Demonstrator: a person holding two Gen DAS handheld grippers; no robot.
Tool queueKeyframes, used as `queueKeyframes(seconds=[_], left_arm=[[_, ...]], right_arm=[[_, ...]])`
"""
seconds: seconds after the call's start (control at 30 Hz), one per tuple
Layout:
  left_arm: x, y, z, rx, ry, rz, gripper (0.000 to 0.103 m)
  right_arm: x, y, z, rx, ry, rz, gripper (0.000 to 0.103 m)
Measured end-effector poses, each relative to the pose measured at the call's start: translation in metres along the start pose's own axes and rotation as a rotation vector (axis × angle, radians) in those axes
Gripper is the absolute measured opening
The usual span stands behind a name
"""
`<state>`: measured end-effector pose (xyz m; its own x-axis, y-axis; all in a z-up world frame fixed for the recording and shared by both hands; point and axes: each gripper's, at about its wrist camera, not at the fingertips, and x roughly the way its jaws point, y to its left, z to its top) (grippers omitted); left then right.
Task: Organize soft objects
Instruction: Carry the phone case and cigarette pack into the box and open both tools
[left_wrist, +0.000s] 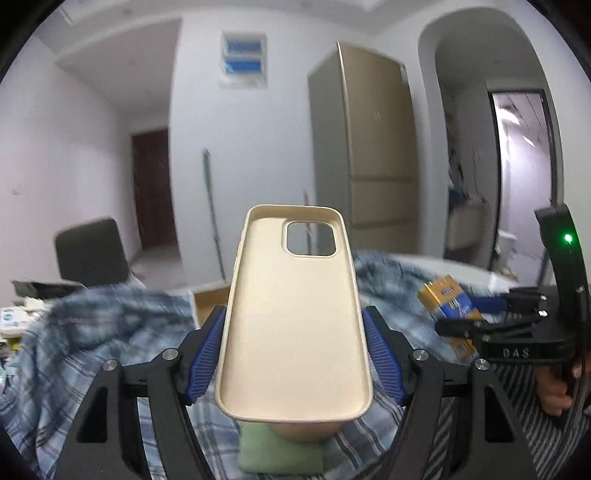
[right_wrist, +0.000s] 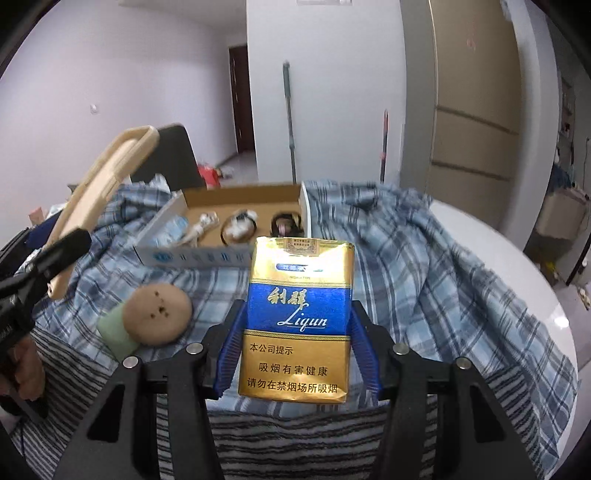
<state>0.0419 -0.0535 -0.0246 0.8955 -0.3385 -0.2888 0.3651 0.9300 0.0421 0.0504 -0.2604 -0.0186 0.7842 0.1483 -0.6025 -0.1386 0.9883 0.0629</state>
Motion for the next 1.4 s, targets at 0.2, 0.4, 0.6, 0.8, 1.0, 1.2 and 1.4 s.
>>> queueKeyframes(seconds=[0.2,0.4,0.6,0.8,1.0,1.2,1.4], left_arm=[[-0.018,0.007,0.010,-0.011,-0.090,0.073,0.075],[-0.026,0.015,0.049,-0.040,-0.131,0.129,0.075],[-0.010,0.027,0.098,-0.099,-0.238,0.250,0.075],[0.013,0.050,0.131,-0.205,-0.276,0.267,0.075],[0.026,0.064,0.141,-0.206,-0.278,0.269,0.075],[0.066,0.078,0.123,-0.220,-0.171,0.243,0.075],[0.116,0.080,0.094,-0.206,-0.001,0.227,0.075]], right_arm=[[-0.029,0.016,0.012,-0.039,-0.180,-0.047,0.054],[-0.041,0.035,0.065,-0.074,-0.246,0.009,0.054],[-0.033,0.054,0.131,-0.091,-0.346,0.093,0.054],[-0.005,0.058,0.172,-0.013,-0.415,0.062,0.055],[0.027,0.048,0.181,0.013,-0.401,0.048,0.055],[0.061,0.043,0.169,-0.012,-0.326,0.031,0.055],[0.097,0.042,0.156,-0.047,-0.197,0.041,0.055]])
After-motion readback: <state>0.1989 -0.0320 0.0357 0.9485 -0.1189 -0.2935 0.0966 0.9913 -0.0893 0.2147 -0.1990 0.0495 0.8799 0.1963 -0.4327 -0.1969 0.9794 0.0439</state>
